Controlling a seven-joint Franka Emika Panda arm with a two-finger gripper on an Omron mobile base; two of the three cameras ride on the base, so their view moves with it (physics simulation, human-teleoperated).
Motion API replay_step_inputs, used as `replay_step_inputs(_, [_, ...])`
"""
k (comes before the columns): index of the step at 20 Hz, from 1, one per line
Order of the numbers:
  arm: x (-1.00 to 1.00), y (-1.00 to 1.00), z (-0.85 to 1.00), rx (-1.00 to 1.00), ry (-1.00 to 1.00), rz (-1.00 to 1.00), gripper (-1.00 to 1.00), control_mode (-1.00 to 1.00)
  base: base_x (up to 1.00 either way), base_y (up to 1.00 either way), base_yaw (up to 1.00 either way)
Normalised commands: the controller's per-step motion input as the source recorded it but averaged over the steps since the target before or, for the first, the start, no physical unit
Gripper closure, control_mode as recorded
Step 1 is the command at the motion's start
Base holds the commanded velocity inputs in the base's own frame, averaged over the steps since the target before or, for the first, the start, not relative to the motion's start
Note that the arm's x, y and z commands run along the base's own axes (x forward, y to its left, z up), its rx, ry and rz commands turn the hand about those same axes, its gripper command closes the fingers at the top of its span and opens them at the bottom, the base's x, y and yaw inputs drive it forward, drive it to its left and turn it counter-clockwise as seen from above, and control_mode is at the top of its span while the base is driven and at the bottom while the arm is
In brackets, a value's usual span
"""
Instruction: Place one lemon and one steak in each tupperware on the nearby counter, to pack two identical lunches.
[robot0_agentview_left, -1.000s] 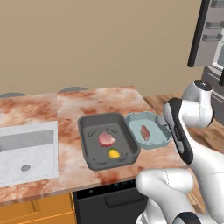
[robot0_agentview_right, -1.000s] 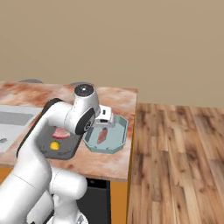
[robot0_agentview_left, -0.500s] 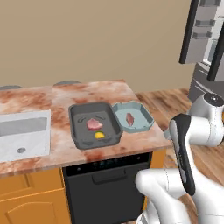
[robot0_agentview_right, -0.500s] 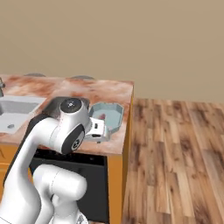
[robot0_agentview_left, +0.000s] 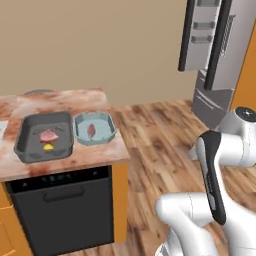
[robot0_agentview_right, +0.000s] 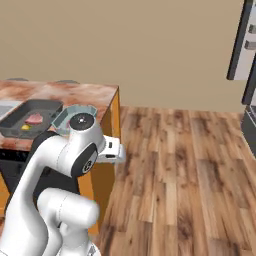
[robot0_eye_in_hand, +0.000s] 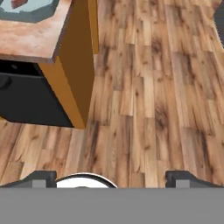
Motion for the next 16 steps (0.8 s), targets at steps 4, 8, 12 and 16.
replay_step_inputs(4, [0.00, 0.00, 0.00, 0.00, 0.00, 0.00, -1.00, 1.00, 0.00, -1.00, 0.00])
replay_step_inputs(8, [0.00, 0.00, 0.00, 0.00, 0.00, 0.00, -1.00, 1.00, 0.06, -1.00, 0.00])
replay_step_inputs(12, [0.00, 0.00, 0.00, 0.00, 0.00, 0.00, -1.00, 1.00, 0.43, -0.98, 0.00])
replay_step_inputs(16, [0.00, 0.00, 0.00, 0.00, 0.00, 0.00, -1.00, 1.00, 0.83, -0.63, 0.00])
